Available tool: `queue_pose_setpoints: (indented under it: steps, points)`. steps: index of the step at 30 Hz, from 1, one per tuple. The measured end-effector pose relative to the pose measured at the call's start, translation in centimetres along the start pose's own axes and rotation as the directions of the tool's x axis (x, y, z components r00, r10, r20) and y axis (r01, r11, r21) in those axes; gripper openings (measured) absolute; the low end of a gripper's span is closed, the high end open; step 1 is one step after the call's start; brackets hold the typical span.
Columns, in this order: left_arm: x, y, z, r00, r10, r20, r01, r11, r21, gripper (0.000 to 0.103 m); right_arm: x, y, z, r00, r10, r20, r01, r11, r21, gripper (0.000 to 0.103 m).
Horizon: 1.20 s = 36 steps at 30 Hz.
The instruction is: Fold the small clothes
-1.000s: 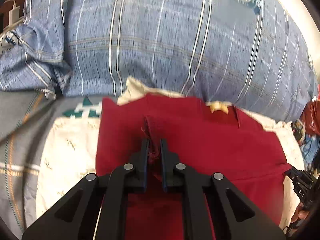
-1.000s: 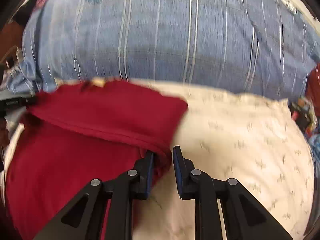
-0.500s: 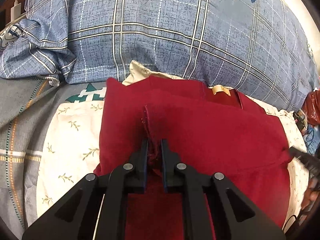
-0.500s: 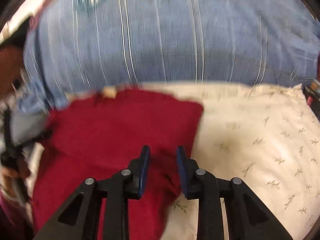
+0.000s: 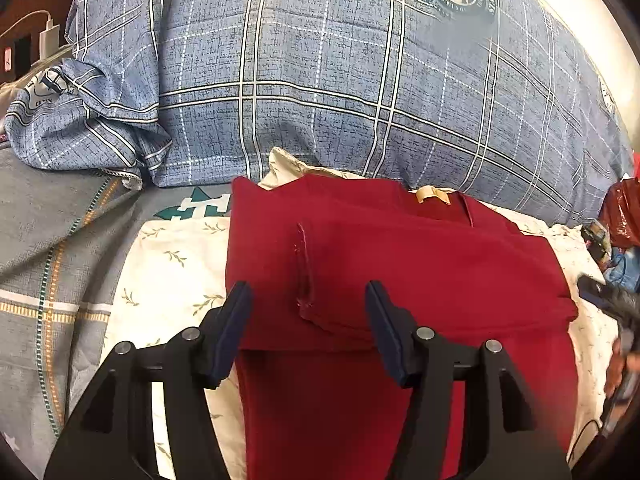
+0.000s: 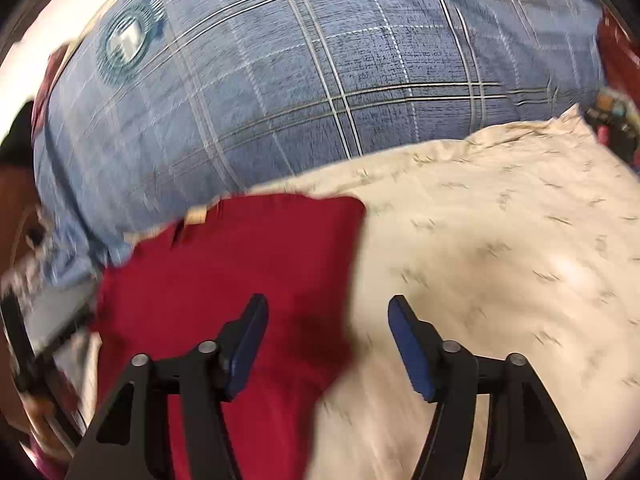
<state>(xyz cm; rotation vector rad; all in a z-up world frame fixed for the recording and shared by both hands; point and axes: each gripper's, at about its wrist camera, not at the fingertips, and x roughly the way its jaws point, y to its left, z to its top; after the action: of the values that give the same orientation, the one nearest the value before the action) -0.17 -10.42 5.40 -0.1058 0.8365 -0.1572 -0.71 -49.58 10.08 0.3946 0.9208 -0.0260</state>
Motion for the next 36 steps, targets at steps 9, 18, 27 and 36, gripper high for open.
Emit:
queue_pose_setpoints:
  steps: [9, 18, 27, 36]
  points:
    - [1.8, -0.3, -0.7, 1.0, 0.01, -0.022, -0.01, 1.0, 0.028, 0.06, 3.2, 2.4, 1.9, 0.99, -0.131, 0.05, 0.138, 0.974, -0.179, 0.008]
    - [2.4, -0.7, -1.1, 0.999, 0.032, -0.021, -0.031, 0.998, 0.046, 0.064, -0.1, 0.9, -0.6, 0.994, -0.106, 0.032, 0.109, 0.981, -0.16, 0.011]
    - [2.2, -0.9, -1.4, 0.999, 0.036, -0.014, -0.035, 0.996, 0.076, 0.072, -0.7, 3.1, -5.3, 0.983, -0.181, -0.027, 0.165, 0.942, -0.291, 0.017]
    - [0.6, 0.0, -1.5, 0.999, 0.039, 0.003, -0.039, 0.998, 0.045, 0.072, -1.8, 3.0, -3.3, 0.989, -0.144, 0.021, 0.145, 0.974, -0.174, 0.058]
